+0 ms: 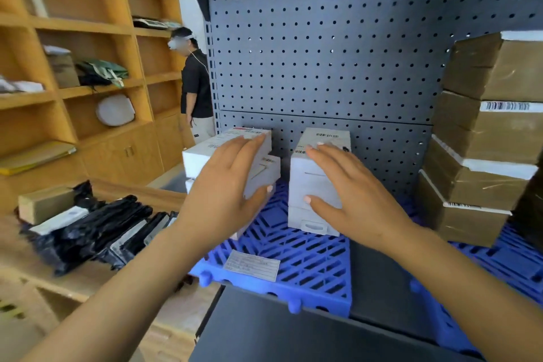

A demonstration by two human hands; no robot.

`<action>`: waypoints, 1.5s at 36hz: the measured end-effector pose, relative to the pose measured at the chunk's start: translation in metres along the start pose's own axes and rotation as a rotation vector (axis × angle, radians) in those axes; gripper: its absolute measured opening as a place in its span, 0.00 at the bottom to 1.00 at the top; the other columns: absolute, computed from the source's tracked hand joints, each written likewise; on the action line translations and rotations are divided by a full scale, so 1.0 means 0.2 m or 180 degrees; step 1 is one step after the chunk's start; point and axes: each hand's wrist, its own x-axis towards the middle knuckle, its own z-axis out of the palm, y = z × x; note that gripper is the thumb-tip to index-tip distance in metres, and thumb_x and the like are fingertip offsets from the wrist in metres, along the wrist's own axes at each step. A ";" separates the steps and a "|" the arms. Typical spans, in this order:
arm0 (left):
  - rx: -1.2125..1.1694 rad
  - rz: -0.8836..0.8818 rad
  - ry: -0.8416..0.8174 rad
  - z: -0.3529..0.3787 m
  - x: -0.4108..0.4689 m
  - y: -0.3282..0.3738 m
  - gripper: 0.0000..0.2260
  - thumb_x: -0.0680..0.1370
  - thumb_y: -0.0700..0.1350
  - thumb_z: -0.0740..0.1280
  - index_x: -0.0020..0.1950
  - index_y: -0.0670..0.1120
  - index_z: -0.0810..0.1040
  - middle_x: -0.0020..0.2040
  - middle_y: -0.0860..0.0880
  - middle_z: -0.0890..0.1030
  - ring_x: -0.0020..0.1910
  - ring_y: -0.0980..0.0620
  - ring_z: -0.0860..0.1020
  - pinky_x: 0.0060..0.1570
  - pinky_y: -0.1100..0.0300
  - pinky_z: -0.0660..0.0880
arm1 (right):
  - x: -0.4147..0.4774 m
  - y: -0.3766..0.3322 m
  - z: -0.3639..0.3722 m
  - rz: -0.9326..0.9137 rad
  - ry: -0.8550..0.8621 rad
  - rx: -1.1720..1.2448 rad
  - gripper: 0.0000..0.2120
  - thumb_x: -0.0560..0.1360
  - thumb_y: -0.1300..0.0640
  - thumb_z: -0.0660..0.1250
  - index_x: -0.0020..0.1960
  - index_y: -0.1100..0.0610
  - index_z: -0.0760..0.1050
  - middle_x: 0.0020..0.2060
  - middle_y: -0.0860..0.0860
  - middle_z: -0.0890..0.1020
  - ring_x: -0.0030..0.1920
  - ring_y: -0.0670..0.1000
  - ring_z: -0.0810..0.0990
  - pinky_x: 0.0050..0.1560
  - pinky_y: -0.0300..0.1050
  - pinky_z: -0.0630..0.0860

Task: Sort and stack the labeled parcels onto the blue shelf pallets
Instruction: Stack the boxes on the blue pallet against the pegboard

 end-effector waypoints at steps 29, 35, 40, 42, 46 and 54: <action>-0.0138 0.0653 -0.0571 0.00 -0.03 -0.80 0.28 0.74 0.63 0.60 0.69 0.48 0.71 0.62 0.47 0.75 0.60 0.45 0.73 0.58 0.53 0.70 | 0.28 -0.50 0.47 0.0828 -0.0258 -0.0217 0.36 0.79 0.42 0.58 0.75 0.43 0.37 0.75 0.43 0.55 0.71 0.38 0.48 0.63 0.24 0.37; -0.0425 0.0690 -0.0519 0.04 -0.03 -0.82 0.27 0.74 0.62 0.60 0.69 0.50 0.71 0.63 0.48 0.74 0.62 0.46 0.70 0.61 0.53 0.68 | 0.28 -0.53 0.48 0.1094 -0.0337 -0.0362 0.37 0.78 0.41 0.57 0.76 0.42 0.35 0.71 0.46 0.66 0.68 0.47 0.64 0.64 0.43 0.67; -0.0660 0.0753 -0.0443 0.06 -0.02 -0.83 0.24 0.75 0.54 0.68 0.69 0.49 0.71 0.63 0.49 0.74 0.62 0.48 0.68 0.61 0.56 0.67 | 0.28 -0.51 0.47 0.1226 -0.0373 -0.0345 0.36 0.79 0.41 0.55 0.74 0.39 0.32 0.72 0.47 0.66 0.68 0.49 0.67 0.64 0.49 0.69; -0.0701 0.0794 -0.0415 0.08 -0.02 -0.83 0.24 0.75 0.52 0.70 0.69 0.49 0.71 0.64 0.49 0.73 0.62 0.49 0.68 0.61 0.57 0.66 | 0.28 -0.52 0.47 0.1301 -0.0378 -0.0335 0.35 0.80 0.42 0.54 0.74 0.38 0.32 0.72 0.47 0.66 0.67 0.50 0.68 0.63 0.49 0.70; -0.0743 0.0818 -0.0388 0.09 -0.03 -0.84 0.26 0.74 0.51 0.71 0.71 0.48 0.70 0.64 0.48 0.73 0.63 0.47 0.68 0.62 0.56 0.66 | 0.28 -0.54 0.48 0.1429 -0.0339 -0.0306 0.34 0.80 0.44 0.55 0.74 0.38 0.32 0.73 0.45 0.64 0.66 0.50 0.70 0.61 0.46 0.71; -0.0867 0.0850 -0.0502 0.08 0.00 -0.84 0.27 0.73 0.53 0.72 0.70 0.50 0.70 0.65 0.51 0.71 0.64 0.51 0.66 0.63 0.59 0.65 | 0.29 -0.52 0.47 0.1208 0.0071 -0.0580 0.35 0.80 0.46 0.59 0.76 0.42 0.40 0.76 0.39 0.41 0.75 0.42 0.48 0.71 0.41 0.58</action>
